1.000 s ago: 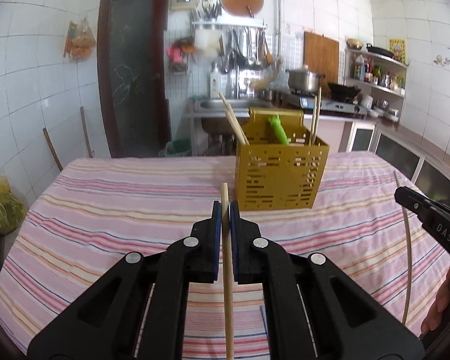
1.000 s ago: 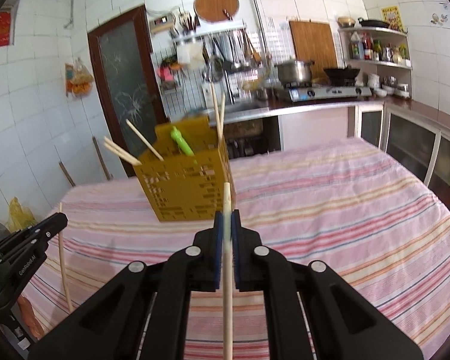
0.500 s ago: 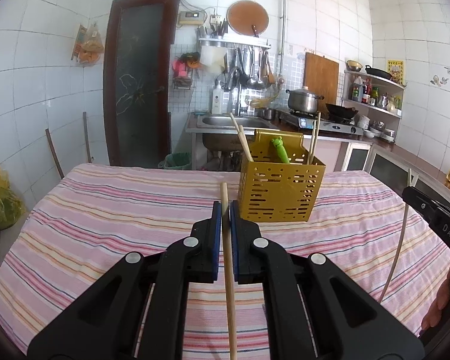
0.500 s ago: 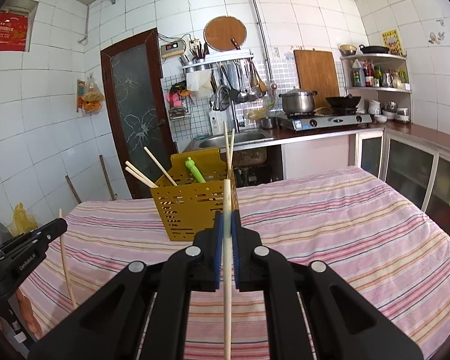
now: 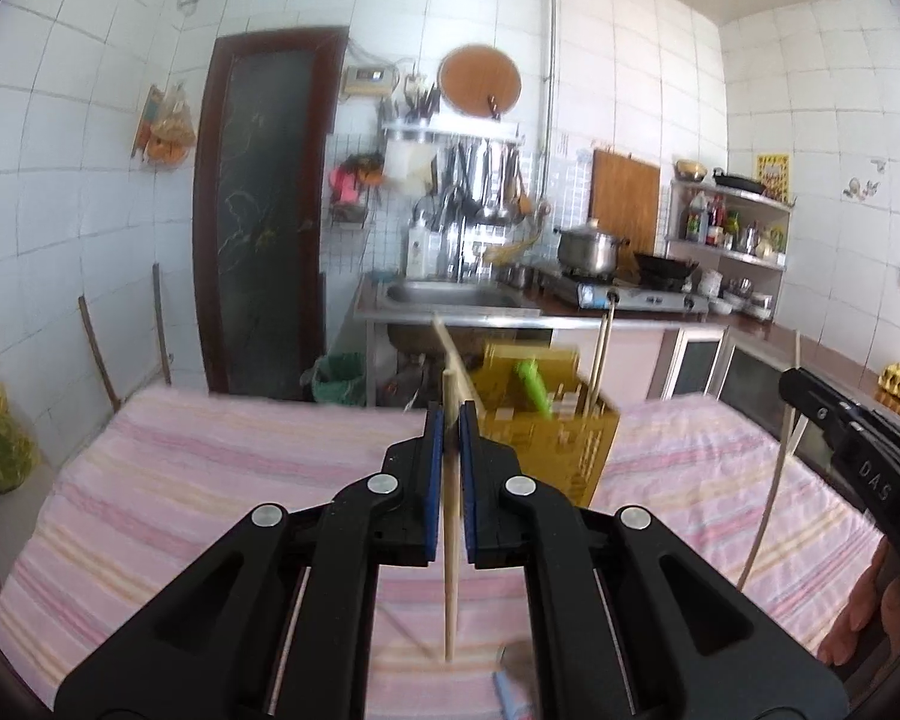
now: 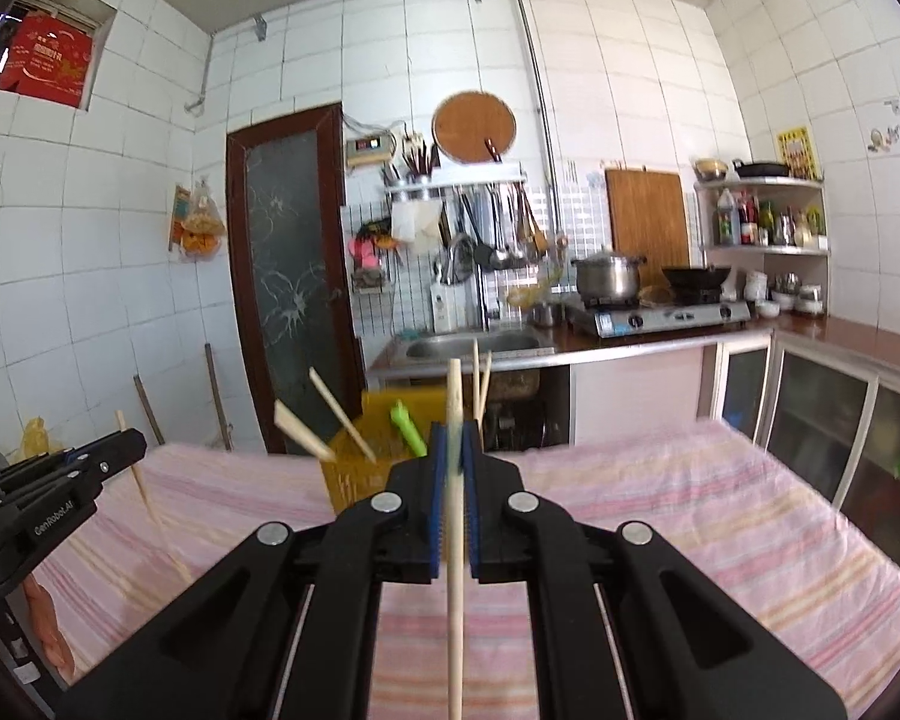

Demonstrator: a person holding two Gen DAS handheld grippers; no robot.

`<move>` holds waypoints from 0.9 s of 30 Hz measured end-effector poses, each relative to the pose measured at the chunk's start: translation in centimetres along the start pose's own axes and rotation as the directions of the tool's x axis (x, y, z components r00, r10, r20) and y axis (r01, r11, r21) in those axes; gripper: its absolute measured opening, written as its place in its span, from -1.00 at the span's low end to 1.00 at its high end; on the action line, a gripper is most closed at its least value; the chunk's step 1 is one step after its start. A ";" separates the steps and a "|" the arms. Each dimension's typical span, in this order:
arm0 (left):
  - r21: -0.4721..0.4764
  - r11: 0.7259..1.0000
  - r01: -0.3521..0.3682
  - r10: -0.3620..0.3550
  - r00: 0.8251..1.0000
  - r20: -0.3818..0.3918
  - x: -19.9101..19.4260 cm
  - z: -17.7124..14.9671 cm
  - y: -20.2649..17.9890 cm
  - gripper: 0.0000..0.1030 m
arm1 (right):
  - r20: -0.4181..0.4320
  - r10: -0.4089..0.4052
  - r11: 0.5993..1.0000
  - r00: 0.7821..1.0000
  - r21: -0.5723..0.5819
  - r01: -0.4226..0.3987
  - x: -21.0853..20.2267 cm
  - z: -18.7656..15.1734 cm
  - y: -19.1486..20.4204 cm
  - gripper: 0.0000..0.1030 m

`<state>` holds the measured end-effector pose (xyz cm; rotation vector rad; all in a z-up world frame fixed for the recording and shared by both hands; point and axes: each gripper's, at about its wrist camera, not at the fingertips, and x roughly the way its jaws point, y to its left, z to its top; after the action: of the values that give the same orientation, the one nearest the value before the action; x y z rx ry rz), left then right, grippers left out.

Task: Organize utensils
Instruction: 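Carry both held chopsticks to the yellow basket and lower them in, then open both tools to release the chopsticks into the basket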

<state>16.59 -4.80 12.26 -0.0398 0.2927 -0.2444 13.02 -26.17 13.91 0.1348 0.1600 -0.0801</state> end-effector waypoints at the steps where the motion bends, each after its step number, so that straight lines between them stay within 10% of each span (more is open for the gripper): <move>1: -0.002 1.000 0.005 -0.005 1.000 0.011 0.1 0.7 -0.1 -0.92 | 0.012 0.000 1.000 1.000 0.000 0.000 0.3 0.9 0.0 -0.88; 15: -0.002 0.999 0.041 -0.040 0.980 0.195 5.1 14.4 -3.1 -0.92 | 0.137 -0.007 1.000 0.991 0.023 0.003 7.9 12.4 -0.2 -0.88; 27: -0.015 0.999 0.035 -0.032 0.987 0.160 15.3 12.3 -3.4 -0.92 | 0.181 0.003 0.999 0.983 0.050 -0.012 15.7 10.0 -0.5 -0.88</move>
<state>33.55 -11.75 19.99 -0.0819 0.1343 -0.2705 29.98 -29.14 21.06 0.1779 -0.0244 -0.0885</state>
